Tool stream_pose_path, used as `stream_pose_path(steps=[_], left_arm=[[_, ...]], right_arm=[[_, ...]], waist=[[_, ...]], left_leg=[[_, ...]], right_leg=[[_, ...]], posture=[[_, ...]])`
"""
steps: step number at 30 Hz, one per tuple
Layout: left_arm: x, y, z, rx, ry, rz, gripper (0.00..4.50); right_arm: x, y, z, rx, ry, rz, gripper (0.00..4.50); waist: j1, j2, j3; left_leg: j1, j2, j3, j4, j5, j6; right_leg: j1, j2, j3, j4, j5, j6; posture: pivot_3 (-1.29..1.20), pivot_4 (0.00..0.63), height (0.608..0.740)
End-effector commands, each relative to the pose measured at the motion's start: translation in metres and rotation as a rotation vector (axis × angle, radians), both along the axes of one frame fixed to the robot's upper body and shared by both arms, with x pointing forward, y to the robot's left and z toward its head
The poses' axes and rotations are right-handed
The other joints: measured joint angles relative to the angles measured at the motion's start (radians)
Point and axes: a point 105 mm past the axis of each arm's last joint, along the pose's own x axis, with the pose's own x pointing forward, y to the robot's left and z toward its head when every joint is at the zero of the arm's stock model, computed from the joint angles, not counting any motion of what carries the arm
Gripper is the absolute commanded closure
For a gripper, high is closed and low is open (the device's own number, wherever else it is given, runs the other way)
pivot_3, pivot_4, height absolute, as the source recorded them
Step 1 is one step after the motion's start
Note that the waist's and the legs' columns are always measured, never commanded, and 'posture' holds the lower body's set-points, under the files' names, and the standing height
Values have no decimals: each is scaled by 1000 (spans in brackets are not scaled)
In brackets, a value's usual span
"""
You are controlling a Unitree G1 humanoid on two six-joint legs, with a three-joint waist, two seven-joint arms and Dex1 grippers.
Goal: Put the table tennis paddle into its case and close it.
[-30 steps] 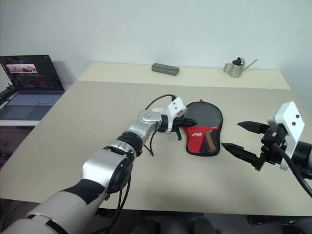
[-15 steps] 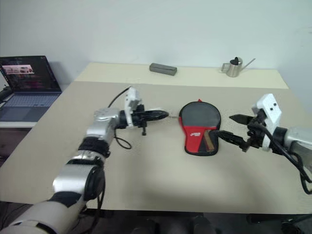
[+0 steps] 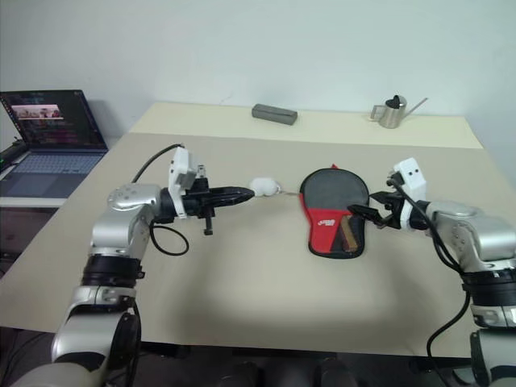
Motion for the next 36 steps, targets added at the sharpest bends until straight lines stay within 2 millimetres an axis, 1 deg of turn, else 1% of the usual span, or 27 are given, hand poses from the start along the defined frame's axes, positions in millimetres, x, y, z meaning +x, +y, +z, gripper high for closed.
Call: stream_pose_path(steps=[1,5,11,16,23,28,31,36], left_arm=[[-6,-3,12,-12,-45,-15,4487],[-10,-8,16,-22,-47,-51,4487],[-9,-14,17,-21,-45,-75,4487],[-9,-16,18,-23,-45,-87,4487],[-12,-21,20,-3,-44,-141,4487],[-10,-24,22,8,-53,-157,4487],[-10,-25,23,14,-59,-164,4500],[-11,-25,19,32,-55,-181,4500]], right_arm=[[12,-5,0,-28,-20,-42,0],[23,-14,-13,-50,12,-112,0],[28,-15,-28,-17,79,-143,0],[29,-11,-38,6,126,-139,0],[32,-2,-45,53,178,-131,0],[35,5,-47,66,199,-119,0],[36,7,-51,66,211,-124,543],[34,11,-52,77,226,-114,2209]], waist=[[0,0,0],[-1,0,0],[-3,0,0],[-3,0,0],[-7,0,0],[-24,0,0],[-28,0,0],[-28,0,0]], left_leg=[[0,0,0,0,0,0],[0,0,1,0,0,0],[0,0,1,0,0,0],[0,0,1,0,0,0],[0,0,1,0,0,0],[1,0,1,0,0,0],[1,0,2,0,0,0],[1,0,2,0,0,0]], right_leg=[[0,0,0,0,0,0],[0,0,0,0,0,0],[-1,0,0,0,0,0],[-1,0,0,0,0,0],[-1,0,0,0,0,0],[0,0,0,1,0,0],[0,1,0,1,0,0],[0,1,0,1,0,0]], posture=[[0,150,740],[0,150,740],[0,150,740],[0,150,740],[0,150,740],[0,150,740],[0,150,740],[0,150,740]])
